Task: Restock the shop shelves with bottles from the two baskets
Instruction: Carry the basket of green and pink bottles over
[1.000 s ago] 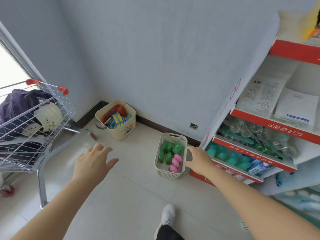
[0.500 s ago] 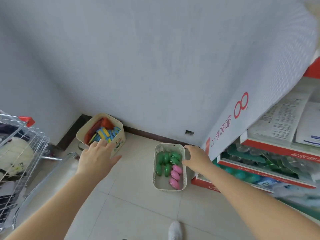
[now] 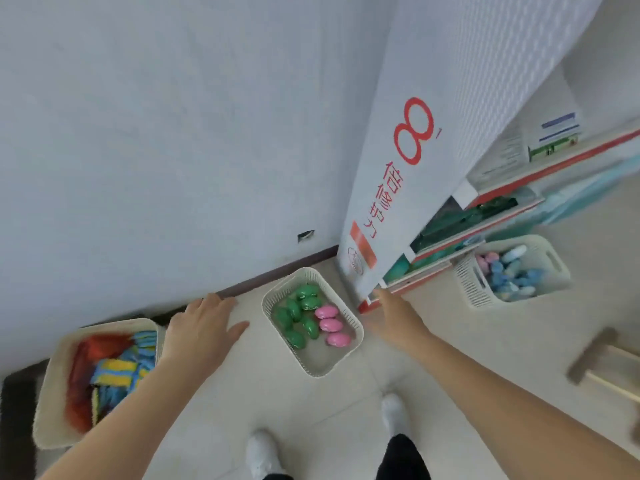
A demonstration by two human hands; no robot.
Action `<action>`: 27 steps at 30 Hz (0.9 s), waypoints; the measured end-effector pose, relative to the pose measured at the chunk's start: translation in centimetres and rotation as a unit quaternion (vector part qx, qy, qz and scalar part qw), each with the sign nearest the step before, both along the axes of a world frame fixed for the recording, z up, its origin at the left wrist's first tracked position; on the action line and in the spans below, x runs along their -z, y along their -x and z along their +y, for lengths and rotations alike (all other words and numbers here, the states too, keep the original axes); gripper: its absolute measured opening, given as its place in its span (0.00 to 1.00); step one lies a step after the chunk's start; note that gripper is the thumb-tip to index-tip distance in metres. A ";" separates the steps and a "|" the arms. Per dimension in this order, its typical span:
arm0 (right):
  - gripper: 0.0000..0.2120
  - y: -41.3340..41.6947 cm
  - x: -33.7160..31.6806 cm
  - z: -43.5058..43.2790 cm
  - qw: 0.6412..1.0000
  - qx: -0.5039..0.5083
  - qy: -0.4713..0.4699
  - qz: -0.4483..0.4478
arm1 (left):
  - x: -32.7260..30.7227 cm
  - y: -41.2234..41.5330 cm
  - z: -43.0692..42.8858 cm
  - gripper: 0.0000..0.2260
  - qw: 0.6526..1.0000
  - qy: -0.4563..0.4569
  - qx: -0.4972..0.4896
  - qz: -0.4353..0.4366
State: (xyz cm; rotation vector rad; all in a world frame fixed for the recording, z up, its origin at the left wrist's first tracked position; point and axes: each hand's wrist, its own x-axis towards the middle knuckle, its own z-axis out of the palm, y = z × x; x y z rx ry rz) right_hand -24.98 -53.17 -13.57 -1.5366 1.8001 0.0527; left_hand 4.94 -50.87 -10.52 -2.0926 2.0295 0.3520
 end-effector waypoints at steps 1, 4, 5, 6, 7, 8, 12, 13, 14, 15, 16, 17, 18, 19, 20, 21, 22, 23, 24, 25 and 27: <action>0.30 -0.3 0.9 0.8 1.000 0.021 -0.013 -0.003 | 1.0 -0.4 -0.5 0.21 1.000 -0.008 0.022 0.001; 0.26 -0.8 4.0 3.1 0.997 0.061 -0.047 0.005 | 3.8 -0.8 -2.3 0.20 0.998 -0.017 0.063 0.001; 0.26 -0.7 5.2 3.6 0.996 0.070 -0.058 0.011 | 4.9 -0.8 -2.8 0.20 0.997 -0.017 0.073 -0.001; 0.27 -0.6 6.6 4.0 0.995 0.079 -0.062 0.015 | 6.1 -0.6 -3.3 0.20 0.996 -0.018 0.082 -0.006; 0.28 -0.4 8.1 4.2 0.994 0.088 -0.070 0.016 | 7.3 -0.4 -3.8 0.20 0.996 -0.020 0.090 -0.010; 0.29 -0.2 9.5 4.4 0.992 0.099 -0.079 0.012 | 8.6 -0.2 -4.3 0.20 0.995 -0.022 0.099 -0.013; 0.31 0.8 16.3 4.9 0.985 0.148 -0.091 -0.012 | 14.9 0.6 -5.9 0.20 0.991 -0.029 0.122 -0.041; 0.31 1.0 18.3 5.1 0.982 0.164 -0.093 -0.020 | 16.9 0.9 -6.2 0.20 0.991 -0.031 0.125 -0.042; 0.32 1.2 20.5 5.2 0.978 0.184 -0.095 -0.030 | 19.0 1.1 -6.5 0.21 0.991 -0.034 0.124 -0.041; 0.33 1.3 22.8 5.4 0.973 0.207 -0.097 -0.042 | 21.2 1.3 -6.9 0.21 0.991 -0.040 0.123 -0.040; 0.33 1.4 25.1 5.5 0.966 0.232 -0.098 -0.056 | 23.4 1.4 -7.3 0.21 0.990 -0.048 0.123 -0.041; 0.34 1.4 27.5 5.6 0.960 0.252 -0.100 -0.069 | 25.7 1.6 -7.7 0.22 0.990 -0.054 0.123 -0.044; 0.34 1.4 29.9 5.7 0.954 0.270 -0.102 -0.083 | 28.0 1.6 -8.2 0.22 0.989 -0.057 0.124 -0.048; 0.34 1.3 32.3 5.8 0.949 0.284 -0.101 -0.093 | 30.3 1.6 -8.7 0.22 0.989 -0.056 0.124 -0.050; 0.34 1.1 34.7 5.7 0.943 0.300 -0.098 -0.104 | 32.6 1.6 -9.4 0.23 0.990 -0.053 0.121 -0.050; 0.34 0.9 37.1 5.6 0.937 0.316 -0.096 -0.114 | 34.8 1.5 -9.9 0.23 0.991 -0.051 0.116 -0.051; 0.33 0.6 39.4 5.5 0.929 0.336 -0.090 -0.124 | 37.0 1.4 -10.4 0.23 0.991 -0.049 0.114 -0.054; 0.33 0.3 41.8 5.3 0.920 0.360 -0.082 -0.135 | 39.2 1.2 -11.1 0.23 0.991 -0.048 0.111 -0.058; 0.33 -0.1 44.1 5.1 0.907 0.386 -0.075 -0.149 | 41.2 1.0 -11.7 0.23 0.991 -0.051 0.106 -0.063; 0.31 -0.5 45.9 5.0 0.891 0.417 -0.067 -0.168 | 43.0 0.8 -12.2 0.24 0.991 -0.056 0.099 -0.065; 0.26 -1.4 49.1 4.7 0.853 0.479 -0.038 -0.203 | 46.4 0.1 -13.3 0.25 0.994 -0.053 0.077 -0.051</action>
